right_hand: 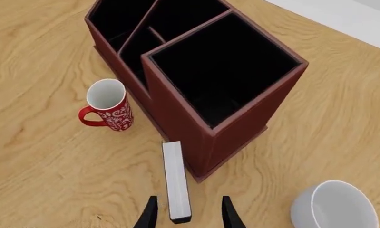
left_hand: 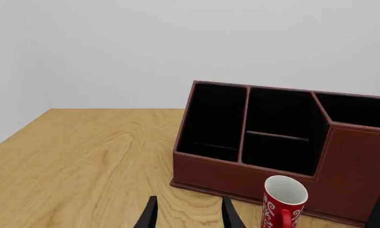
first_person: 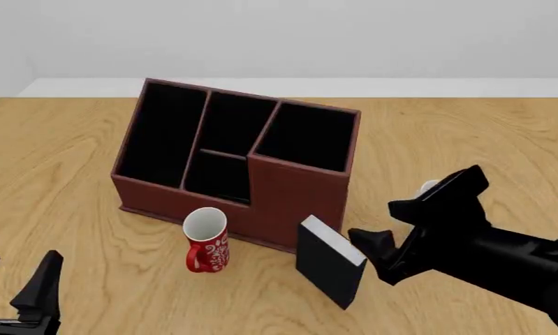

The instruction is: Pick up the book and place it in the right compartment of the caddy.

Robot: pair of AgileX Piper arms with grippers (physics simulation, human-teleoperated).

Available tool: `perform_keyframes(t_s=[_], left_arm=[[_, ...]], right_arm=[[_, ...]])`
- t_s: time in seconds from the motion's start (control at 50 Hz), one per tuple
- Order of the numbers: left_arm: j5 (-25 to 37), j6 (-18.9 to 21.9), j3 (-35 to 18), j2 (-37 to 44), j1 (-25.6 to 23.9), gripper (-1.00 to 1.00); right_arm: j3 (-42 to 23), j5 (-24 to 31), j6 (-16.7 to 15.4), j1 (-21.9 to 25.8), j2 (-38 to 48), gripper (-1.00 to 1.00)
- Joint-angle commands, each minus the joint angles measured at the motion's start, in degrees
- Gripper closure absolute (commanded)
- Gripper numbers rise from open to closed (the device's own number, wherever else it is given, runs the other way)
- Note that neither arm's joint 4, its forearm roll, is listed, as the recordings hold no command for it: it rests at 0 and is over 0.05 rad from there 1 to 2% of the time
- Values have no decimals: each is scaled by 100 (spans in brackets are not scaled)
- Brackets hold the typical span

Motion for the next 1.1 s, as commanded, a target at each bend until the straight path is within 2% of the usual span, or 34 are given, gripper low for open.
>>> perform_keyframes(t_s=[0.02,0.46,1.1], left_arm=[[0,0,0,-1,-1,-100],[0,4,0,0,-1,-100],[0,0,0,0,0,-100]], right_arm=[[132,-282,120,142,438,-100],[207,-739,194,175,1126,-100],[482,-1524,496,283,2051,-100]])
